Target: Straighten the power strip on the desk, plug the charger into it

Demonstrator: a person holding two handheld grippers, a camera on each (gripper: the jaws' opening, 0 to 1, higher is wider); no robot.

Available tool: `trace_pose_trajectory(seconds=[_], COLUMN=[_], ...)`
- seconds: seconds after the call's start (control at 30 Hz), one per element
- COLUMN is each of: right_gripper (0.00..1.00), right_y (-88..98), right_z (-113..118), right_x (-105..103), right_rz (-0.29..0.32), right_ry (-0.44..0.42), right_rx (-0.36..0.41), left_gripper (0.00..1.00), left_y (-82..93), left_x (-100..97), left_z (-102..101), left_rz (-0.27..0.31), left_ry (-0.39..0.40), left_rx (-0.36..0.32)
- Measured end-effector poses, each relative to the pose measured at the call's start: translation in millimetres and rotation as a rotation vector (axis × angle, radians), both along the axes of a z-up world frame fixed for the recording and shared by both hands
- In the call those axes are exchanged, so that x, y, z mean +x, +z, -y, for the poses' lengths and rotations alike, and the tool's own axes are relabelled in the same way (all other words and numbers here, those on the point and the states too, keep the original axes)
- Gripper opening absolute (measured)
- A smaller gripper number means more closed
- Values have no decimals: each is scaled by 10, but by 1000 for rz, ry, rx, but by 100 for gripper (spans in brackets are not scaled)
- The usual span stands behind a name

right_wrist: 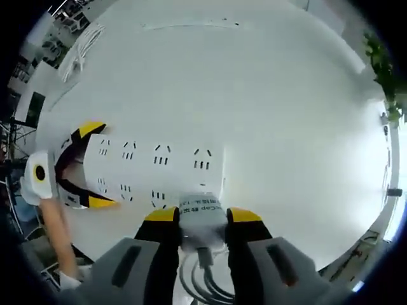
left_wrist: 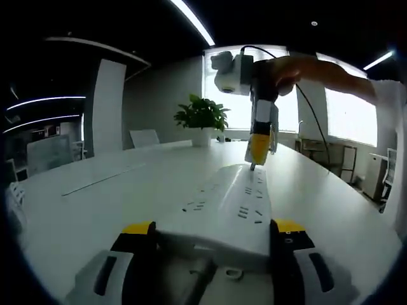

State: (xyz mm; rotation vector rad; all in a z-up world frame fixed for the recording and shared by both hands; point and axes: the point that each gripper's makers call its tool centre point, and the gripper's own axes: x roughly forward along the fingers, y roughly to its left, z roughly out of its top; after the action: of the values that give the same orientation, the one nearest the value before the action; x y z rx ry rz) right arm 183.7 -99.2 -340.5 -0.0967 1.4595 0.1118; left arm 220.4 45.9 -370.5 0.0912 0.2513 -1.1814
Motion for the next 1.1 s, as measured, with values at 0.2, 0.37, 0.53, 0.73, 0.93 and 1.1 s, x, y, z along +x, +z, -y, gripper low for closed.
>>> trace_pose_trajectory(seconds=[0.2,0.37,0.53,0.73,0.93,1.1], right_gripper=[27,27,27,28,28,29], right_y=[0,-7,-13,-24,-69,-180], right_z=[-7,-1,-30,-55,-29,-58], right_x=[15,44,113,168,0,-130], right_rz=[16,17,45,81,54,25], right_ry=[-7,-31,-25,8,28,97], right_rx=[10,42,23,-11,-22,11], left_gripper=[74,74,74,74,74,74], left_y=[-2,-2,-4,-6,-9,-10], left_x=[6,2,3,7,7,8], left_z=[-2,-2,-3,-2,0,3], left_rz=[0,0,0,0,1,1], left_ry=[1,1,1,1,-2,1], left_rx=[0,0,0,-1,-2,-1])
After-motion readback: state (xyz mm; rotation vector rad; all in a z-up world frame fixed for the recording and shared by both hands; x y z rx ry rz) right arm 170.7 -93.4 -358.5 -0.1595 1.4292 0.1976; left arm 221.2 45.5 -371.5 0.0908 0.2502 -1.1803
